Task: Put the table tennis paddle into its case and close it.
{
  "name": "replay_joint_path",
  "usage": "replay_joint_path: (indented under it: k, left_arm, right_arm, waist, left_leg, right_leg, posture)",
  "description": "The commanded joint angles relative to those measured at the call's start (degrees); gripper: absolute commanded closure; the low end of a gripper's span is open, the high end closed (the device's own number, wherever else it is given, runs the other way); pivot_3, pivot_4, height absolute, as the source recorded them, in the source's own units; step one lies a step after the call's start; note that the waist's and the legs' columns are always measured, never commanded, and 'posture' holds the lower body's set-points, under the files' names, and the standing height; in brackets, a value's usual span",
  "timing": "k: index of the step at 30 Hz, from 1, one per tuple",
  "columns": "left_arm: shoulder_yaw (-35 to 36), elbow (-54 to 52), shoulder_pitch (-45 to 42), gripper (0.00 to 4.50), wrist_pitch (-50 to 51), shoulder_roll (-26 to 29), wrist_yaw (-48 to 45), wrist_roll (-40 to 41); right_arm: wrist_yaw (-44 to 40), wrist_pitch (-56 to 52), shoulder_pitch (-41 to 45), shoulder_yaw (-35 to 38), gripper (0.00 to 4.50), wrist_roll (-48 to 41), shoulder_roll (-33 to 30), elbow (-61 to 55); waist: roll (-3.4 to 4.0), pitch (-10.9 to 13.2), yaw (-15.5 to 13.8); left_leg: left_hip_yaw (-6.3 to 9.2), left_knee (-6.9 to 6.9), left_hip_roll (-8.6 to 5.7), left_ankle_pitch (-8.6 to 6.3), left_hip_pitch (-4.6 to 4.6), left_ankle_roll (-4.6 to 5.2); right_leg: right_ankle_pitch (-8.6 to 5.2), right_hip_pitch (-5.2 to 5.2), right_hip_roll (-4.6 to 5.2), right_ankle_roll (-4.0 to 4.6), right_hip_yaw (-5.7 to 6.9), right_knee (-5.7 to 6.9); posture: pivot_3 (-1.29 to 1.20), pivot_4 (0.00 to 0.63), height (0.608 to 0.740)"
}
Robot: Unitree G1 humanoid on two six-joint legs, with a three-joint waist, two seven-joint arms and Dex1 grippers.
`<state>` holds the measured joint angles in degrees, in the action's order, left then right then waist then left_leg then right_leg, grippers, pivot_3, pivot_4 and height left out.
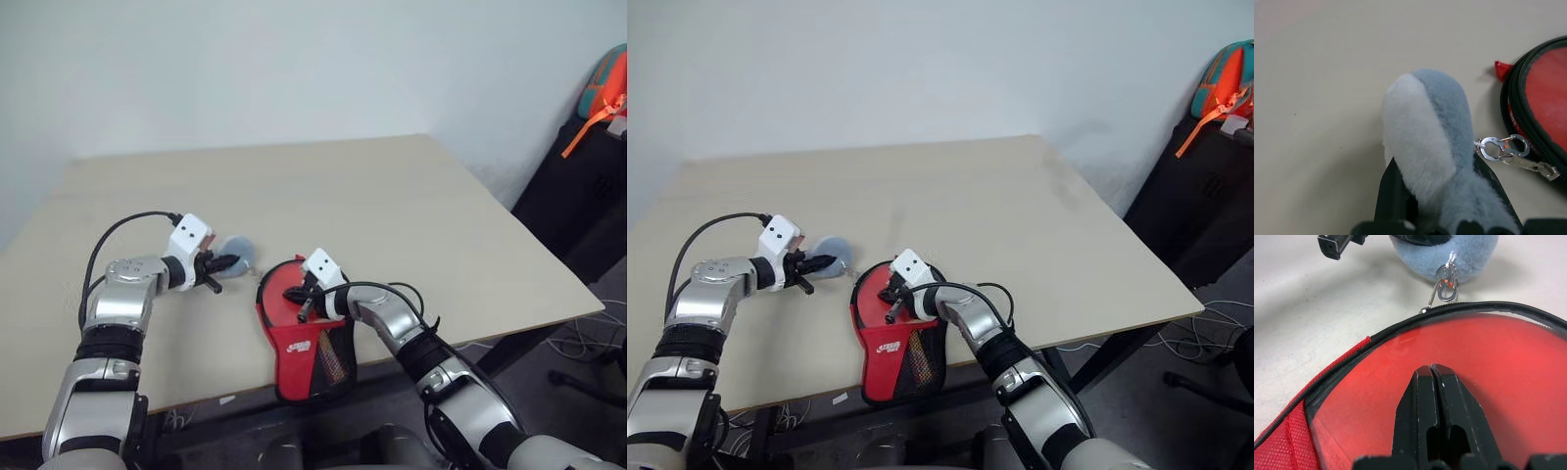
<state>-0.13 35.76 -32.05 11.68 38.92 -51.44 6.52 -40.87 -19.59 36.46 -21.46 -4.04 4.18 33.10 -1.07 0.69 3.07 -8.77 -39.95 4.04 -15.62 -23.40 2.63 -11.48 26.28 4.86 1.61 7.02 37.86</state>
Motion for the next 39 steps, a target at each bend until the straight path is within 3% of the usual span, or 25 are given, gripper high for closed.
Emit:
replay_joint_path:
  k: [1, 16, 23, 29, 34, 39]
  left_arm:
    - [0.54, 0.92, -4.60, 4.21, -3.40, 0.22, 1.61, -1.39]
    - [-4.00, 26.36, -22.55, 4.21, -18.04, -10.02, 13.63, -11.00]
    - [-5.86, 30.98, -26.54, 4.21, -23.80, -15.04, 14.17, -13.91]
    - [-8.52, 28.78, -25.33, 4.21, -35.12, -15.78, 5.49, -15.30]
    - [-11.08, 27.16, -22.96, 4.21, -46.29, -13.56, -4.99, -15.78]
    - [-14.54, 27.03, -21.33, 4.21, -59.21, -11.07, -9.81, -18.12]
  right_arm:
    - [-0.64, -2.39, -1.72, -1.91, 4.50, 2.38, -0.45, 4.18]
    - [-1.21, -3.13, -1.73, -1.81, 4.50, 3.17, -0.18, 4.18]
    - [-1.03, -3.30, -1.72, -1.63, 4.50, 3.19, -0.21, 4.19]
    - [-0.87, -3.16, -1.49, -1.54, 4.50, 3.27, -0.15, 4.66]
    - [-0.69, -2.98, -1.08, -1.41, 4.50, 3.31, 0.11, 5.35]
    - [-0.73, -2.70, -0.76, -1.29, 4.50, 3.38, 0.43, 5.98]
  waist:
    - [0.00, 0.00, -0.01]
    - [-0.04, -0.03, -0.02]
    - [-0.04, -0.02, -0.03]
    - [-0.03, -0.02, -0.03]
    - [-0.02, -0.03, -0.02]
    - [0.01, -0.04, -0.05]
  left_leg:
    - [-0.01, -0.01, 0.00, 0.00, 0.00, 0.00]
    - [0.03, -0.10, -0.02, 0.01, -0.09, 0.01]
    - [0.07, -0.15, -0.04, 0.00, -0.12, 0.02]
    - [0.06, -0.16, -0.03, 0.01, -0.12, 0.03]
    - [0.06, -0.16, -0.02, 0.00, -0.11, 0.04]
    - [0.06, -0.17, -0.02, 0.00, -0.11, 0.06]
  right_leg:
    - [0.00, 0.00, 0.00, 0.00, 0.00, 0.00]
    - [0.00, 0.02, -0.01, 0.00, 0.04, 0.02]
    - [0.00, 0.01, 0.00, 0.00, 0.07, 0.03]
    - [0.00, 0.01, 0.00, 0.00, 0.07, 0.04]
    - [0.00, 0.02, 0.00, 0.00, 0.07, 0.05]
    - [-0.01, 0.00, 0.00, 0.01, 0.06, 0.04]
  posture:
    - [0.00, 0.000, 0.706]
    - [0.00, 0.000, 0.706]
    - [0.00, 0.000, 0.706]
    - [0.00, 0.000, 0.706]
    - [0.00, 0.000, 0.706]
    - [0.00, 0.000, 0.706]
